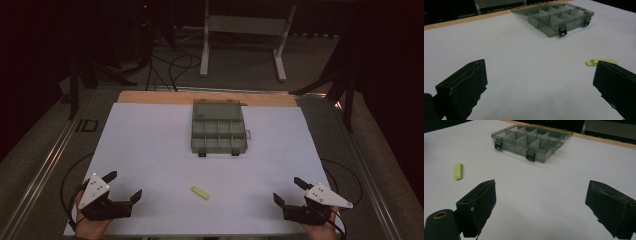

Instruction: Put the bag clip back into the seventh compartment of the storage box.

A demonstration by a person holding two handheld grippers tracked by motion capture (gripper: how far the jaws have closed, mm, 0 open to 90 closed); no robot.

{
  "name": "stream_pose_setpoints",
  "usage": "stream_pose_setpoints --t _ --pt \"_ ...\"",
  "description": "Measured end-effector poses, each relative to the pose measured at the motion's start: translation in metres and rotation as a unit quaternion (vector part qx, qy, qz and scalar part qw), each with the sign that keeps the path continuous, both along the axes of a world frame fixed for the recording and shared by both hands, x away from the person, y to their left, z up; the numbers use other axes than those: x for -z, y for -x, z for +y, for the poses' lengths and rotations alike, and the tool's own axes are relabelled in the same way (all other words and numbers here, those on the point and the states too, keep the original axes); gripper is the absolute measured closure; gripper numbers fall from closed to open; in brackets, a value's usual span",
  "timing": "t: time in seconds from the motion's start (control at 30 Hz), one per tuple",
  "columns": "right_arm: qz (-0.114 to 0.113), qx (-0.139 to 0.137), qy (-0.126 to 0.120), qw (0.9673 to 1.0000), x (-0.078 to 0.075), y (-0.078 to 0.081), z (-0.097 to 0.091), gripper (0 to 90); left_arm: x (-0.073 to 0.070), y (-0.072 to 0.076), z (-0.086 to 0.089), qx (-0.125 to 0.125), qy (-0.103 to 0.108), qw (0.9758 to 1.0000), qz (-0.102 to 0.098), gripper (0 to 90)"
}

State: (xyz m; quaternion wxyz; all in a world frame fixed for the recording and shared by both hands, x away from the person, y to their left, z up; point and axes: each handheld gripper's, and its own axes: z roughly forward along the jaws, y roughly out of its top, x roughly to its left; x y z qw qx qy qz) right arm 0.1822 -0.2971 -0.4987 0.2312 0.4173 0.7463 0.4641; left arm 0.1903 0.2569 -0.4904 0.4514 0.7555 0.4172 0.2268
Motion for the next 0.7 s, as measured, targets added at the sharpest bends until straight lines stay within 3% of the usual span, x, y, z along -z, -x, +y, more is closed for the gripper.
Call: stream_pose_setpoints --t 0.17,0.27,0.7 --pt "0.001 0.000 -0.007 1.0000 -0.0007 -0.0004 -0.0009 9.3 -0.0006 0.0005 0.0009 -0.002 -0.004 1.0000 0.000 0.2" --pt "-0.002 0.004 -0.007 1.0000 -0.0003 -0.0011 -0.0020 9.0 -0.0029 0.0007 0.0047 -0.006 0.011 0.9999 -0.004 0.2" --pt "0.010 0.006 0.002 0.9999 -0.0067 -0.0059 0.0034 8.7 -0.0019 0.0015 0.0067 -0.014 0.017 0.9997 -0.005 0.2"
